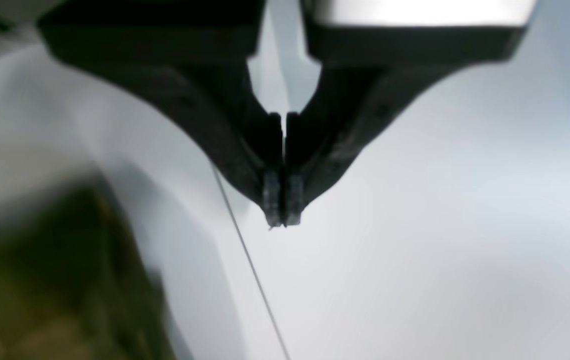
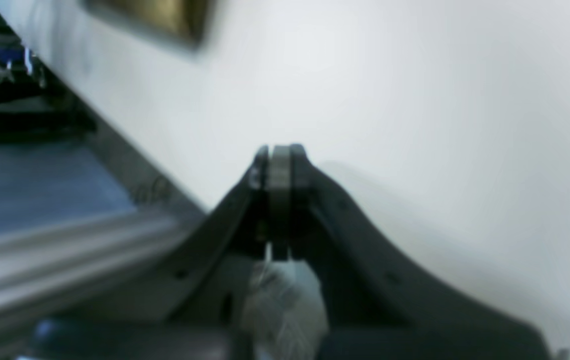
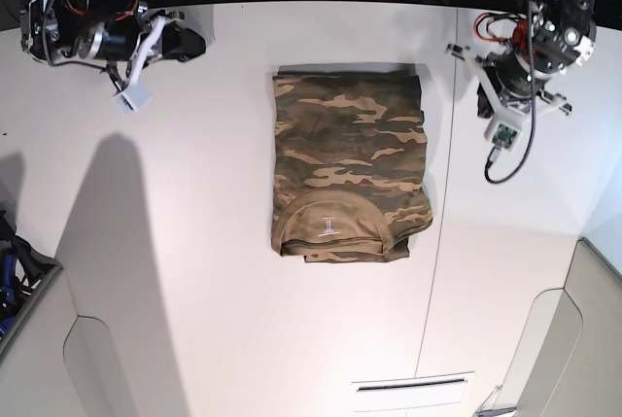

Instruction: Fold the T-shirt properly

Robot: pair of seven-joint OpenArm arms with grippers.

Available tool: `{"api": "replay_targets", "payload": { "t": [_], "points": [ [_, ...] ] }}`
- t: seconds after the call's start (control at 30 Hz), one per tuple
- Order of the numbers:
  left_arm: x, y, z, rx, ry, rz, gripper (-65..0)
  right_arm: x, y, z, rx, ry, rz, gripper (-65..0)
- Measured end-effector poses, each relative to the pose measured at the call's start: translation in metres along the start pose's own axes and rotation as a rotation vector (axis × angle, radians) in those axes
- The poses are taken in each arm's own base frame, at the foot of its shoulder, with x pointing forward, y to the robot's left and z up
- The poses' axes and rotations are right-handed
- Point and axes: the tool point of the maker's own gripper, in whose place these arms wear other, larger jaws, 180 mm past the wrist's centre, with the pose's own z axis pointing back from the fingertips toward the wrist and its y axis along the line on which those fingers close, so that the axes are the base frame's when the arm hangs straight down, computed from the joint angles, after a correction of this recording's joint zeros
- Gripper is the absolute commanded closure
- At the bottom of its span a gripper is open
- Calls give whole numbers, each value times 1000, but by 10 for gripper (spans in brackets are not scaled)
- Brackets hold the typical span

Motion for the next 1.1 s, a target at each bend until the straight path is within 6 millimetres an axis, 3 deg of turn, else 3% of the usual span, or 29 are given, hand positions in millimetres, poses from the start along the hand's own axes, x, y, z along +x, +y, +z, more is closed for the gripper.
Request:
{"api": "replay_targets", "payload": {
  "t": [0.23, 0.57, 0.63, 0.73, 0.83, 1.0, 1.1],
  "points": [
    [-73, -20, 31, -50, 177, 6, 0, -63, 9, 11, 46, 157, -64, 0],
    [-172, -93, 74, -250, 425, 60, 0, -163, 42, 27, 132, 432, -116, 0],
    [-199, -99, 82, -282, 495, 73, 0, -189, 50, 29, 135, 524, -103, 0],
    [-255, -99, 92, -279, 651, 102, 0, -223, 60, 31, 126, 639, -51, 0],
    [-288, -98, 88, -281, 651, 144, 0, -254, 56, 34, 89, 725, -10, 0],
    [-335, -94, 80, -302, 686, 113, 0, -273, 43, 16, 37, 659, -6, 0],
    [-349, -98, 59, -313, 721, 124, 0, -289, 31, 6, 1, 645, 33, 0]
  ]
}}
